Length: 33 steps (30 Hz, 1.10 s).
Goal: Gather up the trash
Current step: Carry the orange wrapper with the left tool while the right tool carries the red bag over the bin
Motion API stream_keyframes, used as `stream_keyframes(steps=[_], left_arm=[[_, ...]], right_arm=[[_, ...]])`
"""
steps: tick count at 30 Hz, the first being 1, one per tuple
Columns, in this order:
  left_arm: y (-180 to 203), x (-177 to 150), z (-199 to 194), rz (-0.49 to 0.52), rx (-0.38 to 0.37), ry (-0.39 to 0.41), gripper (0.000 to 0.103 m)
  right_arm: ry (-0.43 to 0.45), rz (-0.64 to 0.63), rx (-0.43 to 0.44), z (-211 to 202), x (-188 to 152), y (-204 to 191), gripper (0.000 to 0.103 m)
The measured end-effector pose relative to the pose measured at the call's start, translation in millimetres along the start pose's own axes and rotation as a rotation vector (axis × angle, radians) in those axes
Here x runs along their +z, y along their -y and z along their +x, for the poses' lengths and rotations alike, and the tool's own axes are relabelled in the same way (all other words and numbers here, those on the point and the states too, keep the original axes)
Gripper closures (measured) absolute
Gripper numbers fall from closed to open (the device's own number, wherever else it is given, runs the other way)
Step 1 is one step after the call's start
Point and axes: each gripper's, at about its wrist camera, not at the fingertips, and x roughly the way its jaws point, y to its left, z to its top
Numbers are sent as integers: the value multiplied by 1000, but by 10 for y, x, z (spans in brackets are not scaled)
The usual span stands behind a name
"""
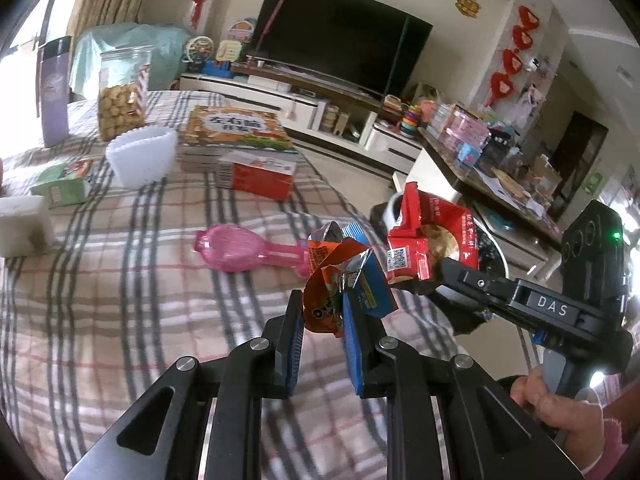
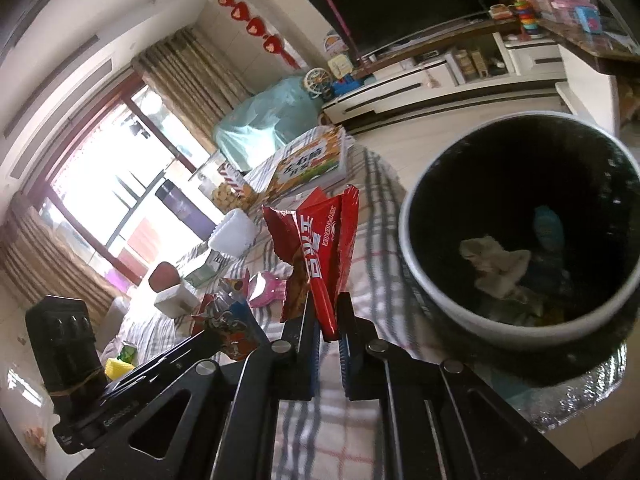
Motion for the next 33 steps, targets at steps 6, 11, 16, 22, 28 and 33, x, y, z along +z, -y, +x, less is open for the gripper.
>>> stream_keyframes(steps=[6,11,16,22,28,33], left_arm=[[145,27,85,17,-20,-5,85],[279,54,173,38,-38,-10,85],[391,93,286,55,-55,-17,85],[532,127,393,72,-64,-20,85],[693,223,527,98,-73,-24,85],[808,293,640,114,-79,-28,85]], right_arm=[[29,24,-27,-176,-20,158,95],[52,31,-55,-306,-10,272,95],[74,46,-78,-455,4,424,95],[95,65,-116,-574,54,605,95],[107,74,-147,-653,80,715,95],[114,81,-160,-707,113,801,95]])
